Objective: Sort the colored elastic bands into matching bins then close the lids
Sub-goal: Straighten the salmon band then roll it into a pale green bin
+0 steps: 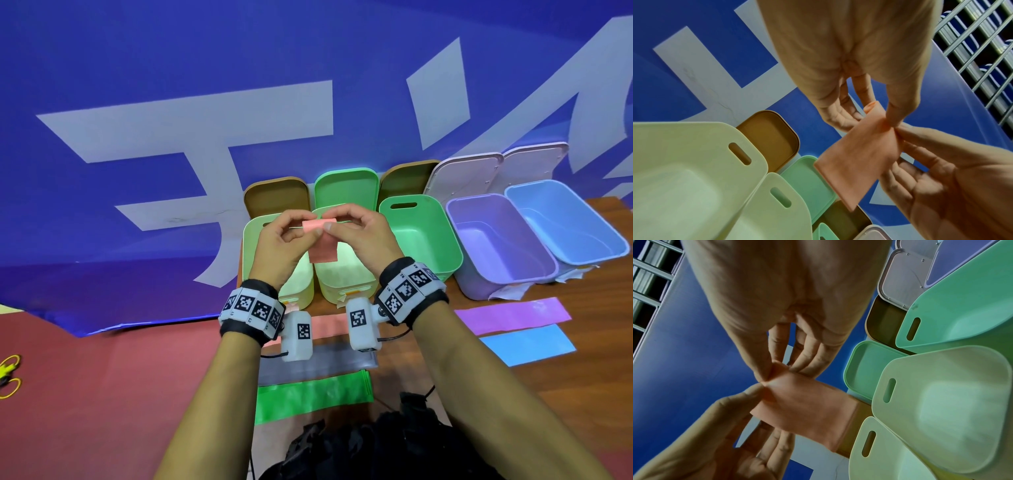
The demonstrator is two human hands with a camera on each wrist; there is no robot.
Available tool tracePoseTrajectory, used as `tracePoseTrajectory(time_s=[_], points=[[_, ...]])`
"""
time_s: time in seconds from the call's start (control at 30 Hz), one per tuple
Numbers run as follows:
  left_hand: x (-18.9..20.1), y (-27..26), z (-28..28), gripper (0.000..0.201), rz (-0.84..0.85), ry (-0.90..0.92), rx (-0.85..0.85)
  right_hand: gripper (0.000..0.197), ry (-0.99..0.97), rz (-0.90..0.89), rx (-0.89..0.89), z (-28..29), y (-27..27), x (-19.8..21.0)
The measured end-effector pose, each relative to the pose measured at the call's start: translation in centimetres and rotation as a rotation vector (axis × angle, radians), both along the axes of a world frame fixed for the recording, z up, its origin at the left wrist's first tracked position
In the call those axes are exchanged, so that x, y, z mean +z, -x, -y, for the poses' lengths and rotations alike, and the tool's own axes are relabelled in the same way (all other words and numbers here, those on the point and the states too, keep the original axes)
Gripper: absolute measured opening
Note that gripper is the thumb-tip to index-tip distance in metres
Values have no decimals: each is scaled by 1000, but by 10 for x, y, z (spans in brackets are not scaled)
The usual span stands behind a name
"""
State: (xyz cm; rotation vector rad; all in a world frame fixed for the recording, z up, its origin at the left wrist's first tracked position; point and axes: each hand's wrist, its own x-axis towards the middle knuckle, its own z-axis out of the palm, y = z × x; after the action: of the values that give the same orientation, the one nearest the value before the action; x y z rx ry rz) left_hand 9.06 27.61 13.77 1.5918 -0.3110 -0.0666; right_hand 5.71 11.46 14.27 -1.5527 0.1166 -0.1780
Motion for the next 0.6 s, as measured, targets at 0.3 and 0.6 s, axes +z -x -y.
tracePoseTrajectory(time_s=[0.3,0.6], points=[[-1,-1,2,20,11,-7,1,21,1,19,3,2,2,1],[0,-3,3,27,26,-10,-21,17,-28,35,-7,4,-1,3]])
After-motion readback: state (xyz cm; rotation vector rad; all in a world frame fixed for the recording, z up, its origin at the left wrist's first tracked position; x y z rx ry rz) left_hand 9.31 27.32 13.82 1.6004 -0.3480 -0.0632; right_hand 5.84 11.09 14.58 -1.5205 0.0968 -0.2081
